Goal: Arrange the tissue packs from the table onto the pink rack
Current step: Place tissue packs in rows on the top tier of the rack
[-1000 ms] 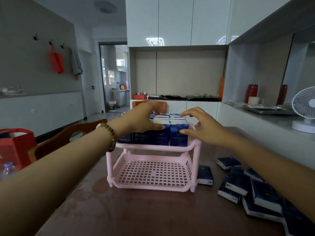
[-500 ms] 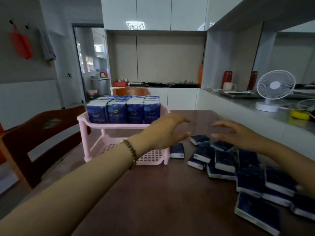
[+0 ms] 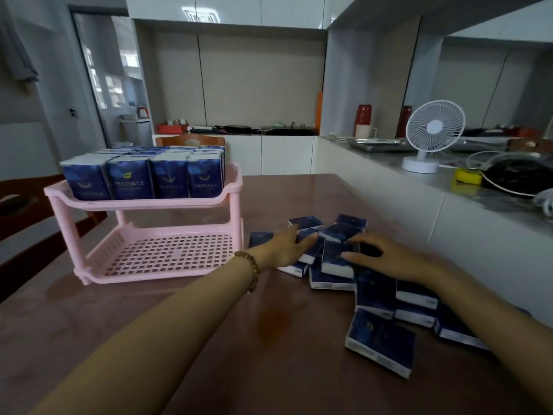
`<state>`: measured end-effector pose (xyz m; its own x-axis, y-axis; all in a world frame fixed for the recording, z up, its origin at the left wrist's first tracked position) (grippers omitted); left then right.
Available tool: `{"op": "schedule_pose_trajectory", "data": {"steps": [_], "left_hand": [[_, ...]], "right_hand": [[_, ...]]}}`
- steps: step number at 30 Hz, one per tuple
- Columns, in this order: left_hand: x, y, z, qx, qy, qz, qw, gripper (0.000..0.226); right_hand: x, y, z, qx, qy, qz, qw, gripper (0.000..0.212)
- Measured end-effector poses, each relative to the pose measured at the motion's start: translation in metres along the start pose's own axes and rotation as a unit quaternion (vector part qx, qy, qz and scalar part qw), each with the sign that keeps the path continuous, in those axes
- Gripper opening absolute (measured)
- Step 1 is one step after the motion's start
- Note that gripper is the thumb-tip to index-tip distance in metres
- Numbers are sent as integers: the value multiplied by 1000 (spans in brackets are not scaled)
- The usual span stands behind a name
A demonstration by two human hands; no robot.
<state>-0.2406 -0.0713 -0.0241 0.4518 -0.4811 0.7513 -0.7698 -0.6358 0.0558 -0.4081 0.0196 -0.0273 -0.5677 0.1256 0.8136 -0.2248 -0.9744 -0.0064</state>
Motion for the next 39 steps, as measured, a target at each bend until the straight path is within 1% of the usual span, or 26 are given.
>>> {"op": "schedule_pose_trajectory", "data": {"steps": [2,5,8,12,15,18,22,24,26,28,31,36,39], "left_hand": [[-6,5,5,0,-17,-12,1000,53],[-10,7,9,-20,-26,-34,999,46],[-9,2,9,-37,-34,-59,997,46],[-1,-8,13,-55,-93,-102,989,51],[5,-13,15,-73,-100,-116,985,42],[11,-26,8,-87,-152,-119,977,31],[28,-53,4,-100,-214,-111,965,31],[41,-68,6,-99,-226,-120,962,32],[55,-83,9,-94,-226,-133,960,33],[68,-99,12,-93,-223,-151,959,32],[89,-122,17,-90,-219,-173,956,32],[128,-159,24,-95,-228,-211,946,31],[155,-178,27,-99,-242,-233,937,32]], "right_hand": [[-4,0,8,22,-13,-4,1000,73],[-6,0,14,44,-1,-13,999,68],[-3,0,11,43,24,-22,999,66],[-2,-2,7,43,63,-20,997,64],[-3,-2,9,45,95,-23,994,64],[1,-6,23,73,139,-48,986,50],[4,-13,48,107,202,-67,971,23],[-1,-15,62,97,253,-45,962,16],[-10,-18,80,86,313,-3,946,12],[-20,-22,102,82,342,40,935,18],[-36,-25,134,88,334,83,935,31],[-50,-19,178,123,284,93,946,48],[-44,-15,201,150,269,71,949,43]]}}
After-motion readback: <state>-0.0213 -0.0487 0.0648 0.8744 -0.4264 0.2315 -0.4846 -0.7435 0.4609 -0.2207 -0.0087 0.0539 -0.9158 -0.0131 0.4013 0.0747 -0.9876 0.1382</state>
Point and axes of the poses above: each hand's wrist, its own y-axis towards the middle knuckle, its own x-axis out of the back of the hand, z = x × y, the point moved 6 cm from there along y, towards the middle knuckle, and after that the axes turned 6 degrees about -x, right-handed, at the moved point
